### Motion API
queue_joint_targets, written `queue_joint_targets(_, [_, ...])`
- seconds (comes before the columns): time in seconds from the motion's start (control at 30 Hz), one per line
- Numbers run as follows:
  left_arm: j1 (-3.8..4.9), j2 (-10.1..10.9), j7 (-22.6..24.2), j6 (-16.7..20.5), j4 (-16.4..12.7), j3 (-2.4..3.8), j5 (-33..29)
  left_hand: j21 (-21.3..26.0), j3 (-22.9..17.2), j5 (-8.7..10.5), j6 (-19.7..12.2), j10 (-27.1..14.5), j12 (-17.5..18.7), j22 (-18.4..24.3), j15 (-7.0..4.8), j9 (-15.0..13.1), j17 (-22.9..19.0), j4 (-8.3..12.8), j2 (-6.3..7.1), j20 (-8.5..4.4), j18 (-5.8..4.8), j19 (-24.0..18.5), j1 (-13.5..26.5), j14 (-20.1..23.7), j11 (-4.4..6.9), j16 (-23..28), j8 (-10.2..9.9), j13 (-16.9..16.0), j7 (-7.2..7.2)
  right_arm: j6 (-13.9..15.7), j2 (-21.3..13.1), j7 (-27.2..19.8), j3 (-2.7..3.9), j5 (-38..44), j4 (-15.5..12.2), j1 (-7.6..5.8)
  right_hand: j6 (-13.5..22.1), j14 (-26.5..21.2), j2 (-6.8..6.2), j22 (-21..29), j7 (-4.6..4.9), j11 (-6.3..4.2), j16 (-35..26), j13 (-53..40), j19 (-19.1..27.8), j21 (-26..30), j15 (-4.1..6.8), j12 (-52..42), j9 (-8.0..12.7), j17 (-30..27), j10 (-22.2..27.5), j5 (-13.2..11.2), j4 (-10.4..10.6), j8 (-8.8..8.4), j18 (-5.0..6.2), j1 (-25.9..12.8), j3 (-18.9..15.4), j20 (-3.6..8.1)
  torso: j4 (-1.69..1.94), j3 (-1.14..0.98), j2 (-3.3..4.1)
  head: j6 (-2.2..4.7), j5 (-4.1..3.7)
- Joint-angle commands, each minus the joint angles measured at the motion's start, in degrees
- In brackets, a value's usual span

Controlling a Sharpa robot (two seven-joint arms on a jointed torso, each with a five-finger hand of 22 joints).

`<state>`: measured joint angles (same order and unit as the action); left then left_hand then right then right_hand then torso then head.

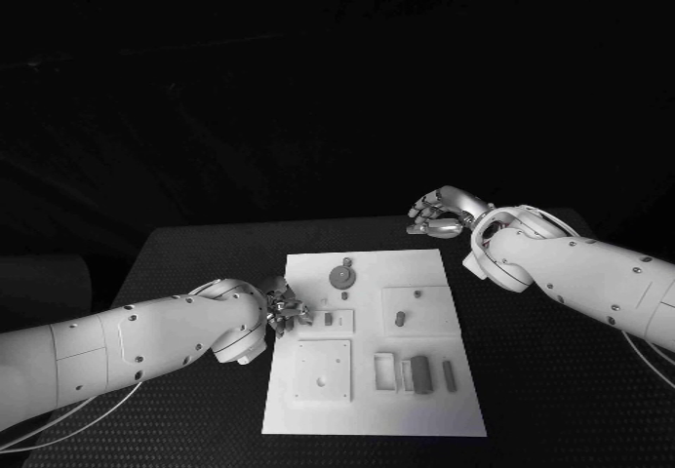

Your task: Assemble the parts on the task board

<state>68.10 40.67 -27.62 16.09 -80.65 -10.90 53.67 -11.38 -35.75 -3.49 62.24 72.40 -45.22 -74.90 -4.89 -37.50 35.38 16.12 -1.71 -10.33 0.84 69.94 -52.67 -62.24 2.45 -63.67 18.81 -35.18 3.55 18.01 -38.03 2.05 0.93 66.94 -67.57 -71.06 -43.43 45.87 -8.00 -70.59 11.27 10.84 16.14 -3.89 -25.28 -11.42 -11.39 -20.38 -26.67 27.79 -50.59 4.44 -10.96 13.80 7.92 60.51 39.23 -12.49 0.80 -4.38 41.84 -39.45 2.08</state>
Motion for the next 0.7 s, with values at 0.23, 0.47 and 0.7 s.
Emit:
queue_joint_targets(0.23, [0.00,-0.6,-0.4,0.5,0.2,0.02,1.4,-0.3,0.0,0.05,1.3,0.6,-0.3,-1.4,-0.14,-0.1,0.0,-0.1,-0.14,-0.14,-0.25,0.4,-0.1,-0.3,0.97,-0.3,1.5,-0.1,-0.75,-0.7,0.0,-0.7,0.02,0.0,-0.2,0.02,0.5,0.3,-0.15,-0.1,1.57,0.02,0.2,0.1,-0.1,0.3,0.15,0.4,0.1,-0.1,-0.6,0.1,0.3,0.39,-0.96,0.2,0.1,0.16,0.05,0.01,-0.02,-0.09,-0.10])
queue_joint_targets(0.47, [0.00,-1.0,-0.7,-0.5,0.6,0.02,1.7,-0.4,0.0,0.07,1.3,0.6,-0.4,-1.4,-0.15,-0.1,-0.1,-0.2,-0.13,-0.16,-0.26,0.4,-0.1,-0.3,0.97,-0.3,1.5,-0.1,-0.75,-0.8,0.1,-0.7,0.02,0.0,-0.2,0.02,0.6,0.2,-0.16,-0.2,1.57,0.01,0.2,0.1,-0.1,0.4,0.16,0.6,0.1,-0.2,-0.7,0.1,0.3,0.41,-0.97,0.2,0.0,0.15,-0.01,0.00,-0.01,-0.07,-0.11])
queue_joint_targets(0.7, [0.00,-1.4,-0.6,-2.6,1.4,-0.03,1.4,-0.4,0.0,0.13,1.3,0.4,-0.4,-1.3,-0.16,0.0,-0.1,-0.3,0.00,-0.16,-0.33,0.3,0.1,-0.2,0.93,-0.3,1.5,-0.1,-0.71,-1.0,0.1,-0.7,0.02,0.0,-0.2,0.02,0.6,0.2,-0.14,-0.2,1.58,0.02,0.2,0.1,-0.1,0.5,0.16,0.7,0.1,-0.3,-0.7,0.1,0.3,0.44,-0.98,0.2,0.0,0.15,-0.01,-0.02,0.01,-0.22,-0.15])
